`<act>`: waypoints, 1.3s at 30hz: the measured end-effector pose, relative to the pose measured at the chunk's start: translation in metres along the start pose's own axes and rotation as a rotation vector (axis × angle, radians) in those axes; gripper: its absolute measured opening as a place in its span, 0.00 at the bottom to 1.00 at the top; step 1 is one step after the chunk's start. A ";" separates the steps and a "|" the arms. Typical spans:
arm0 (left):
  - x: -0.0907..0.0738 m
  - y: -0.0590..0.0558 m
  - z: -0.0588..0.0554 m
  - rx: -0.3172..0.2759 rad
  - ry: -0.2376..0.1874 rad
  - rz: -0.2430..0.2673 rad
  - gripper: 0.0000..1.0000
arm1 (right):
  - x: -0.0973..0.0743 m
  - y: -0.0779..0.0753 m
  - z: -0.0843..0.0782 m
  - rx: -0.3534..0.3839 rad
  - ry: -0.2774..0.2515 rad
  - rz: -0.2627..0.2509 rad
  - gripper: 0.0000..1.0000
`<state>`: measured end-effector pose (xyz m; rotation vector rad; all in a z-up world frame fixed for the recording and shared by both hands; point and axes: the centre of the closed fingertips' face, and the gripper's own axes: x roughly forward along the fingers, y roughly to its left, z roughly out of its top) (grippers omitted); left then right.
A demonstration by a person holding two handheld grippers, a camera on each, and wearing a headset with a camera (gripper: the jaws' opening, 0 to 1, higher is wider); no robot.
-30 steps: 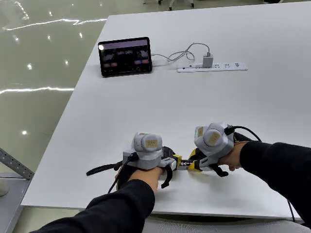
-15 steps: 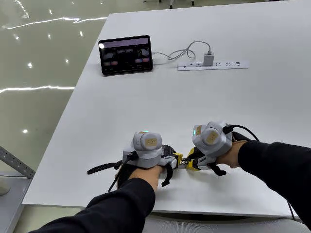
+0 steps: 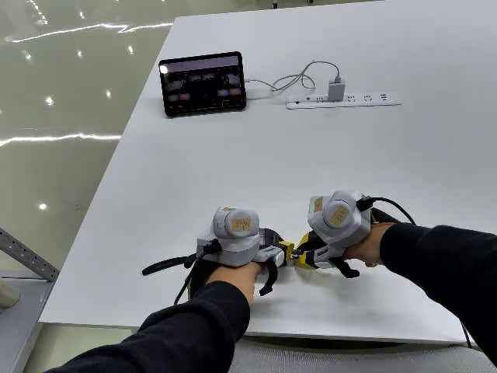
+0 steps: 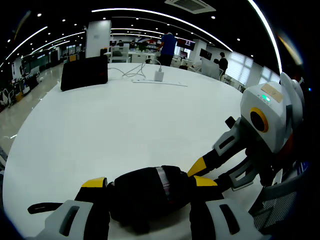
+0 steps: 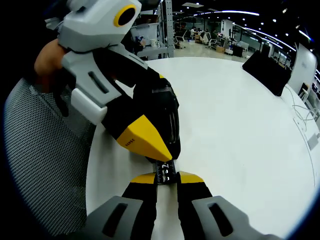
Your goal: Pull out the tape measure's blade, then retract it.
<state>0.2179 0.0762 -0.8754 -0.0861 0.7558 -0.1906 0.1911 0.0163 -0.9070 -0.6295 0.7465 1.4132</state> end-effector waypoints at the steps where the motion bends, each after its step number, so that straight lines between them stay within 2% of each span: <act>1: 0.000 0.000 0.000 -0.001 0.001 0.000 0.61 | 0.000 0.000 0.000 -0.001 -0.002 0.000 0.10; 10: -0.001 0.000 0.000 -0.006 0.000 -0.006 0.61 | 0.008 0.000 0.011 -0.016 -0.019 -0.001 0.11; 25: 0.000 -0.001 -0.001 -0.004 0.001 -0.006 0.62 | 0.008 0.000 0.010 -0.021 -0.033 0.007 0.11; 37: 0.000 0.000 0.000 -0.005 -0.009 -0.008 0.63 | 0.008 0.000 0.010 -0.024 -0.015 -0.009 0.12; 39: 0.000 0.000 0.000 -0.004 -0.010 -0.008 0.63 | 0.006 -0.003 0.009 -0.025 -0.024 -0.033 0.14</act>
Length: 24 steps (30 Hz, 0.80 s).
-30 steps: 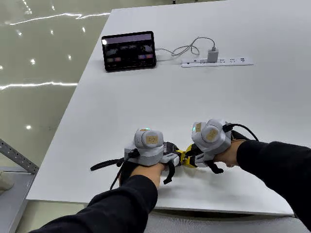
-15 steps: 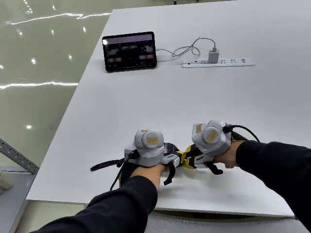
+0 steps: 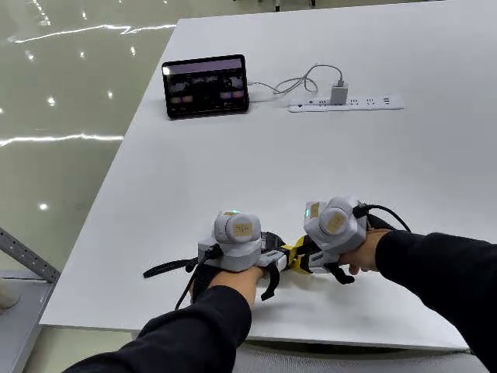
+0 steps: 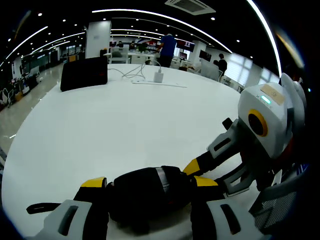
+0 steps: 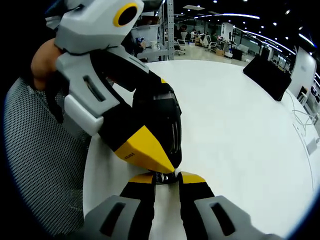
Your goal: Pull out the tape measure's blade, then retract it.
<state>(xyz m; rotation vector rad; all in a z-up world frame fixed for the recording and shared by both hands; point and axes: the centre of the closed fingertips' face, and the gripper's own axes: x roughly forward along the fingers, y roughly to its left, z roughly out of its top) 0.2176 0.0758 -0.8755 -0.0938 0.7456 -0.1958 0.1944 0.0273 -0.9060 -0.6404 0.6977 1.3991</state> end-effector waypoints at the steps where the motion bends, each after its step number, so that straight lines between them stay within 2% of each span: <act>1: 0.000 0.000 0.000 0.000 0.000 0.000 0.63 | -0.001 -0.002 0.000 -0.003 -0.003 -0.012 0.16; 8: 0.000 -0.001 0.000 0.001 -0.002 0.000 0.63 | -0.012 -0.008 -0.004 0.073 -0.029 -0.047 0.38; 11: 0.001 -0.001 0.000 -0.001 -0.004 -0.003 0.64 | -0.025 -0.013 -0.008 0.136 -0.054 -0.085 0.43; 14: 0.001 -0.001 0.000 0.001 -0.001 -0.005 0.64 | -0.033 -0.015 -0.009 0.170 -0.080 -0.099 0.49; 20: 0.001 -0.001 0.000 -0.002 0.009 -0.010 0.65 | -0.052 -0.019 -0.026 0.198 -0.084 -0.147 0.57; 22: 0.002 -0.002 -0.001 0.002 0.015 -0.028 0.66 | -0.059 -0.017 -0.033 0.211 -0.084 -0.150 0.59; 24: 0.001 -0.007 -0.004 0.026 0.035 -0.073 0.69 | -0.066 -0.011 -0.035 0.257 -0.129 -0.128 0.62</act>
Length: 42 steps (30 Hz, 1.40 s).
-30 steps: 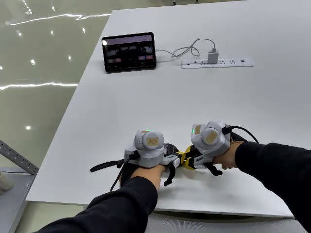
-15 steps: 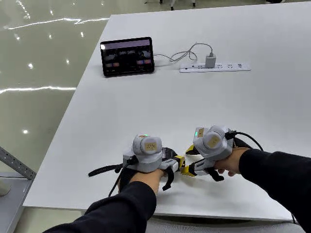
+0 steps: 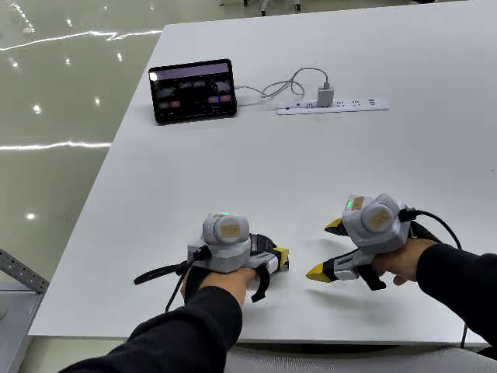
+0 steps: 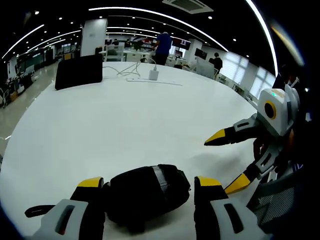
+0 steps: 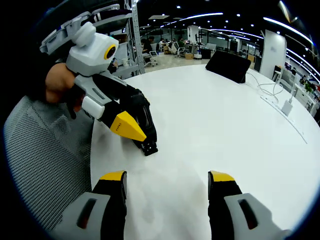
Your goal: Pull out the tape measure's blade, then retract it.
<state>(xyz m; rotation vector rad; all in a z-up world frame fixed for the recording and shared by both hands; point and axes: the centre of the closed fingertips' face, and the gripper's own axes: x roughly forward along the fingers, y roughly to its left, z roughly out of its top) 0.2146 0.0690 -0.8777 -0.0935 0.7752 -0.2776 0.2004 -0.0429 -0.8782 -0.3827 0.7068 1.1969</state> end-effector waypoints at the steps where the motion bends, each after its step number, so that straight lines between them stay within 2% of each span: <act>1: -0.001 -0.002 -0.001 0.020 0.011 -0.022 0.71 | -0.006 -0.001 -0.003 0.010 -0.006 -0.007 0.63; 3: -0.002 -0.006 -0.003 0.050 0.030 -0.064 0.74 | -0.014 -0.003 -0.010 0.013 -0.007 -0.024 0.65; 5: -0.004 -0.010 0.000 0.075 0.024 -0.104 0.78 | -0.019 -0.004 -0.016 0.014 -0.007 -0.032 0.66; 7: -0.007 -0.009 0.002 0.109 0.022 -0.121 0.82 | -0.026 -0.004 -0.021 0.019 -0.006 -0.046 0.67; 9: -0.010 -0.009 0.006 0.089 0.009 -0.160 0.87 | -0.032 -0.007 -0.025 0.020 -0.005 -0.061 0.68; 11: -0.012 -0.008 0.007 0.128 0.017 -0.185 0.92 | -0.039 -0.008 -0.026 0.024 -0.007 -0.075 0.69; 12: -0.013 -0.008 0.008 0.128 0.016 -0.203 0.94 | -0.042 -0.007 -0.026 0.024 -0.008 -0.081 0.70; 13: -0.015 -0.009 0.006 0.130 0.029 -0.226 0.96 | -0.045 -0.006 -0.026 0.024 -0.009 -0.088 0.70; 14: -0.018 -0.015 0.003 0.136 0.045 -0.290 0.98 | -0.048 -0.006 -0.027 0.026 -0.008 -0.096 0.71; 15: -0.020 -0.017 0.003 0.136 0.038 -0.322 1.00 | -0.050 -0.007 -0.028 0.032 -0.009 -0.101 0.71; 17: -0.027 -0.014 0.003 0.194 0.005 -0.357 1.00 | -0.055 -0.006 -0.030 0.041 -0.012 -0.115 0.72; 20: -0.033 0.004 -0.002 0.243 0.019 -0.318 1.00 | -0.062 -0.008 -0.038 0.046 -0.014 -0.128 0.74; 25: -0.042 0.024 0.002 0.247 -0.026 -0.298 1.00 | -0.075 -0.013 -0.047 0.037 -0.020 -0.149 0.77; 26: -0.045 0.028 0.006 0.276 -0.052 -0.288 1.00 | -0.078 -0.013 -0.050 0.037 -0.025 -0.147 0.78; 29: -0.054 0.034 0.010 0.368 -0.094 -0.285 1.00 | -0.086 -0.012 -0.055 0.049 -0.044 -0.146 0.80; 32: -0.063 0.036 0.006 0.339 -0.084 -0.305 1.00 | -0.095 -0.013 -0.058 0.057 -0.057 -0.173 0.89; 34: -0.064 0.044 0.003 0.331 -0.093 -0.307 1.00 | -0.104 -0.017 -0.062 0.074 -0.063 -0.197 0.90; 36: -0.066 0.049 0.001 0.322 -0.092 -0.300 1.00 | -0.111 -0.021 -0.066 0.075 -0.073 -0.220 0.95; 38: -0.069 0.056 -0.004 0.307 -0.071 -0.276 1.00 | -0.119 -0.024 -0.072 0.091 -0.077 -0.231 0.98; 40: -0.074 0.060 -0.003 0.291 -0.096 -0.276 1.00 | -0.128 -0.026 -0.080 0.104 -0.076 -0.243 0.99; 42: -0.079 0.065 -0.004 0.273 -0.098 -0.265 1.00 | -0.137 -0.027 -0.086 0.127 -0.093 -0.254 1.00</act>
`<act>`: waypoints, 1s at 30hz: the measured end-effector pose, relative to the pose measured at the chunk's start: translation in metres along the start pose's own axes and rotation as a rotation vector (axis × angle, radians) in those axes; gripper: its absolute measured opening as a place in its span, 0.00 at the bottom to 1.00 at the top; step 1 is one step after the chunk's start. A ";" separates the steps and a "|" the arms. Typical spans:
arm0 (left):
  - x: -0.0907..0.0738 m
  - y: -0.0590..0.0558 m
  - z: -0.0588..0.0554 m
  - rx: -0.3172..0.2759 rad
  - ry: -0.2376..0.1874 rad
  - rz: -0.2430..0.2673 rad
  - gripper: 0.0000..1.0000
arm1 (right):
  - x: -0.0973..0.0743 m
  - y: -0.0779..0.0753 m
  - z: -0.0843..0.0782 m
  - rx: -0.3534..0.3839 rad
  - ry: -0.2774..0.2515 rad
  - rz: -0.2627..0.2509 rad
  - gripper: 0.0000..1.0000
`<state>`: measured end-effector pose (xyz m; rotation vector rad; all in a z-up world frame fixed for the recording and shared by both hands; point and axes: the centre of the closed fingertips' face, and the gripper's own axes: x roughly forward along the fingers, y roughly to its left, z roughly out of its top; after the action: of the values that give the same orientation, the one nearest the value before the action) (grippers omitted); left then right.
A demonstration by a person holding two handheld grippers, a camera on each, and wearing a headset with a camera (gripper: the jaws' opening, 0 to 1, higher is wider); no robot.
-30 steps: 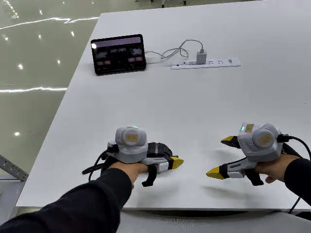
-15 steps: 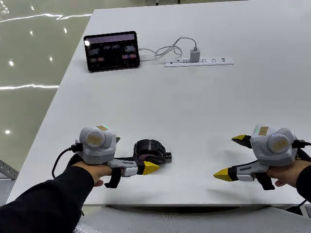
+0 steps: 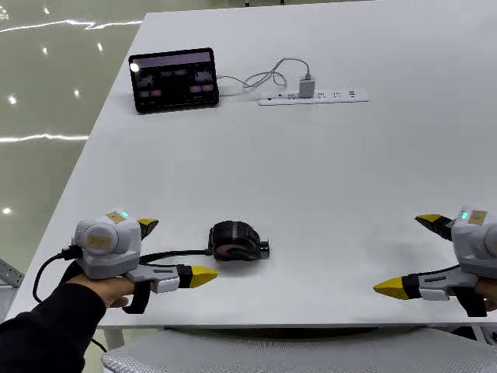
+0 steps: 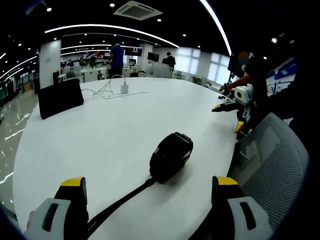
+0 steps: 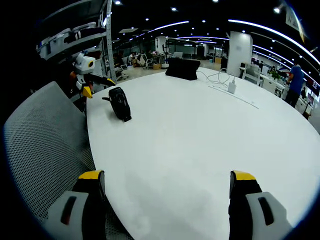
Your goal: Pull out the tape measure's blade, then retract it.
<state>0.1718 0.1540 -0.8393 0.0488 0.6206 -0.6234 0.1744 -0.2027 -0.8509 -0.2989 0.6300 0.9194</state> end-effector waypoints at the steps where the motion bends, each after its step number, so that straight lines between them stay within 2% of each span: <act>1: -0.002 0.004 -0.002 -0.004 0.004 0.006 1.00 | -0.003 -0.001 -0.003 0.003 -0.003 -0.004 1.00; 4: -0.010 0.012 -0.005 -0.009 0.001 0.023 1.00 | -0.013 -0.007 -0.013 0.005 0.001 -0.031 1.00; 7: -0.017 0.025 -0.012 -0.037 0.021 0.065 1.00 | -0.023 -0.013 -0.023 0.030 0.001 -0.063 1.00; 8: -0.019 0.026 -0.013 -0.034 0.022 0.067 1.00 | -0.025 -0.013 -0.025 0.037 0.001 -0.067 1.00; 14: -0.027 0.025 -0.014 -0.034 0.003 0.061 1.00 | -0.036 -0.014 -0.033 0.046 0.001 -0.083 1.00; 20: -0.028 0.016 -0.017 -0.052 0.026 0.026 1.00 | -0.039 -0.014 -0.035 0.034 0.004 -0.080 1.00; 22: -0.028 0.016 -0.021 -0.046 0.050 0.031 1.00 | -0.040 -0.014 -0.036 0.025 0.009 -0.081 1.00; 24: -0.028 0.017 -0.022 -0.049 0.058 0.036 1.00 | -0.040 -0.015 -0.036 0.025 0.011 -0.080 1.00; 28: -0.028 0.016 -0.019 -0.055 0.056 0.026 1.00 | -0.040 -0.015 -0.034 0.024 0.012 -0.077 1.00; 30: -0.028 0.018 -0.016 -0.034 0.049 0.035 1.00 | -0.039 -0.016 -0.033 0.019 0.014 -0.076 1.00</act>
<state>0.1556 0.1876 -0.8390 0.0435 0.6761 -0.5795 0.1577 -0.2537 -0.8525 -0.3101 0.6359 0.8387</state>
